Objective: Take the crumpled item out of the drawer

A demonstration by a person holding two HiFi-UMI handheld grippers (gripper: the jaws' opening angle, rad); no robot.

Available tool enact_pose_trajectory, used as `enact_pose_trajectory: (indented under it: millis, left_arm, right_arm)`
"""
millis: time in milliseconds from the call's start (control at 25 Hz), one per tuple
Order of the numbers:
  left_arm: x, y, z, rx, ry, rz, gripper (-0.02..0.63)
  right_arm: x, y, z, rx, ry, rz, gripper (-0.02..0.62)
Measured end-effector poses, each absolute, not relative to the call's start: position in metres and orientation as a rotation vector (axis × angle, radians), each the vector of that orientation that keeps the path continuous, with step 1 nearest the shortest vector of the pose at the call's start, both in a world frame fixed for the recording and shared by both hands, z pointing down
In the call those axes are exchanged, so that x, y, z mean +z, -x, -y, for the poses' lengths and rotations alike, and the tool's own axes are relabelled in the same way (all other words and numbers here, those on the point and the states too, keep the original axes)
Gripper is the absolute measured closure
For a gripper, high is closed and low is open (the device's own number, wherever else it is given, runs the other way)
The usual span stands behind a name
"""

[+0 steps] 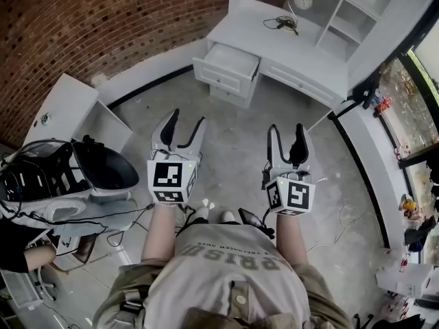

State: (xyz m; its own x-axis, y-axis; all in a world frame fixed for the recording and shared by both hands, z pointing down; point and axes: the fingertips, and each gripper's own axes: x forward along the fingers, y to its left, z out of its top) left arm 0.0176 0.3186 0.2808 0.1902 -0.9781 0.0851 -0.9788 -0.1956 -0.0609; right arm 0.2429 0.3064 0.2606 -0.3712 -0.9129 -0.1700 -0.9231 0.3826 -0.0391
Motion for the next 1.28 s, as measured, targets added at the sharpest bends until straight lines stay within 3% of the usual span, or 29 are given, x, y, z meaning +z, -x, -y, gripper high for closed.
enact_pose_trajectory:
  millis: [480, 1280]
  left_arm:
    - [0.275, -0.008, -0.316, 0.164, -2.325, 2.132, 0.337]
    - [0.301, 0.095, -0.189, 0.211, -2.487, 1.898, 0.336]
  right_arm:
    - [0.265, -0.253, -0.282, 0.053, 1.561, -2.530, 0.327]
    - [0.283, -0.155, -0.184, 0.023, 1.755, -2.382, 0.321]
